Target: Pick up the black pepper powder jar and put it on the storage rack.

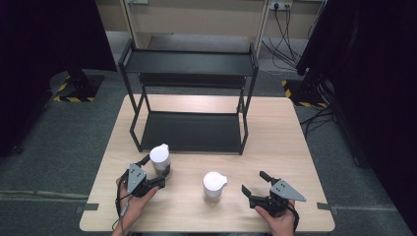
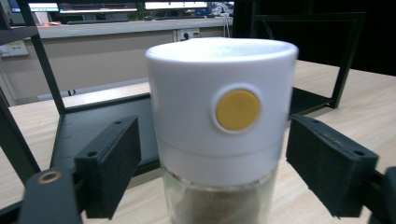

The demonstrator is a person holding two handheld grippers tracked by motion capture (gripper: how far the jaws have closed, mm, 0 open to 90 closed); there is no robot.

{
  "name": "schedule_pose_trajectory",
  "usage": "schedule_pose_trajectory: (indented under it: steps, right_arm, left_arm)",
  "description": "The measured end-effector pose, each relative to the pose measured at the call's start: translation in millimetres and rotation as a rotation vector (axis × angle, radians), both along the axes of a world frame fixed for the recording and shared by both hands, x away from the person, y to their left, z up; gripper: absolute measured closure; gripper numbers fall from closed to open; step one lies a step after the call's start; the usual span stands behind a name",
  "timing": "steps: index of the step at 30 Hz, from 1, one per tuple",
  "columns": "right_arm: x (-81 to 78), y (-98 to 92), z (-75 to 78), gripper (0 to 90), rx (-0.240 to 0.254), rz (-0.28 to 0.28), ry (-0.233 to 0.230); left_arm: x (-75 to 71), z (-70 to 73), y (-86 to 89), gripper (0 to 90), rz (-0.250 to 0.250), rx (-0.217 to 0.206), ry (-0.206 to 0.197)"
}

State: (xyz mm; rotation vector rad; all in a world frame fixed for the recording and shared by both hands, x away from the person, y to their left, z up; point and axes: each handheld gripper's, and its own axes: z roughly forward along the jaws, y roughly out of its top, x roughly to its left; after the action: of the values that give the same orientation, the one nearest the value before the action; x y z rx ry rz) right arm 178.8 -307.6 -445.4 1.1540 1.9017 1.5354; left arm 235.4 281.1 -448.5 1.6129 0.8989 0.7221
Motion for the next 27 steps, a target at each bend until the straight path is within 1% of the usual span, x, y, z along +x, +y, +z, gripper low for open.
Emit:
schedule_pose_trajectory:
  steps: [6, 9, 11, 13, 16, 19, 22, 27]
  right_arm:
    - [0.1, -0.1, 0.0, 10.2, 0.0, 0.0, 0.0]
    - [0.0, -0.1, 0.3, 10.2, 0.001, 0.0, 0.003]
    - [0.3, -0.1, 0.5, 10.2, 0.002, 0.0, 0.005]
    - [0.2, -0.2, 0.4, 10.2, 0.002, 0.0, 0.005]
    - [0.5, -0.3, 0.5, 10.2, 0.003, 0.0, 0.006]
    - [0.7, -0.6, 0.4, 10.1, 0.004, 0.001, 0.007]
    - [0.7, -0.7, 0.2, 10.2, 0.006, 0.0, 0.007]
    - [0.9, -0.8, 0.3, 10.2, 0.008, -0.001, 0.009]
  left_arm:
    - [4.7, -1.9, -3.6, 22.9, -0.002, 0.008, -0.001]
    - [6.7, -2.1, -6.1, 26.7, -0.01, 0.024, -0.009]
    - [7.5, -2.0, -7.3, 29.1, -0.01, 0.021, -0.011]
    - [7.7, -2.8, -7.9, 29.7, -0.008, 0.014, -0.011]
    - [7.4, -2.1, -8.5, 30.0, -0.007, 0.015, -0.01]
    - [6.8, 1.7, -10.2, 30.1, -0.01, 0.03, -0.008]
    - [5.4, 5.4, -10.8, 30.2, -0.011, 0.022, -0.018]
    - [3.3, 16.6, -12.7, 30.2, -0.01, 0.01, -0.047]
